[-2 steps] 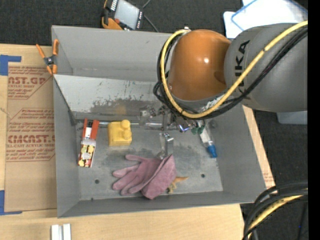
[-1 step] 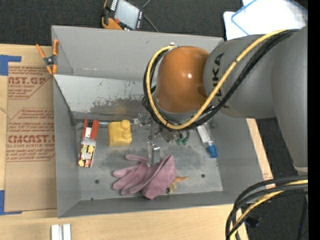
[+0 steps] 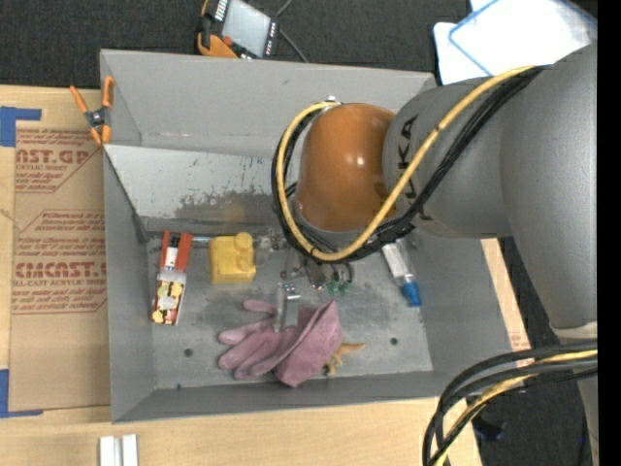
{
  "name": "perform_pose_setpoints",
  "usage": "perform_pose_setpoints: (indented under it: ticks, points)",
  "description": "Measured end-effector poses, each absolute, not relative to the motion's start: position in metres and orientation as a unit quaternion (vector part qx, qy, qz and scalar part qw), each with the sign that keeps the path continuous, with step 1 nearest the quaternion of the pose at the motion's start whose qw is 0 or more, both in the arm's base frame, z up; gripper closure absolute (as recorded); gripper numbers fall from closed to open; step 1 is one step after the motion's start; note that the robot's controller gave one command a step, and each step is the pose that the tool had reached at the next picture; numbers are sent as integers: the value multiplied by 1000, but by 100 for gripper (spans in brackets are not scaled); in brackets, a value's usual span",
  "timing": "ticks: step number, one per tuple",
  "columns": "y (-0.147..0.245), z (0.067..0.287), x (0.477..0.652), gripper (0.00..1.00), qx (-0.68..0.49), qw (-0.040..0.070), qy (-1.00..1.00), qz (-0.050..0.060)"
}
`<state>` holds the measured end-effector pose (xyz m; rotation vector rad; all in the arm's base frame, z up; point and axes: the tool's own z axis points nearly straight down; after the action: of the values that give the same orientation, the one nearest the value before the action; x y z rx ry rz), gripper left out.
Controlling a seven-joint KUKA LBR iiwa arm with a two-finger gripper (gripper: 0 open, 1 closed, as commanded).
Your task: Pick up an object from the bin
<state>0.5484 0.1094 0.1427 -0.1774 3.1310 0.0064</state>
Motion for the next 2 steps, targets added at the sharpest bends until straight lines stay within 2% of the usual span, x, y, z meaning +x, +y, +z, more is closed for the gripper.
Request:
perform_pose_setpoints:
  ticks: [1, 2]
  points:
    - [96, 133, 546, 0, -210, 5, 978, 1]
    - [114, 80, 533, 0, -116, 4, 993, 3]
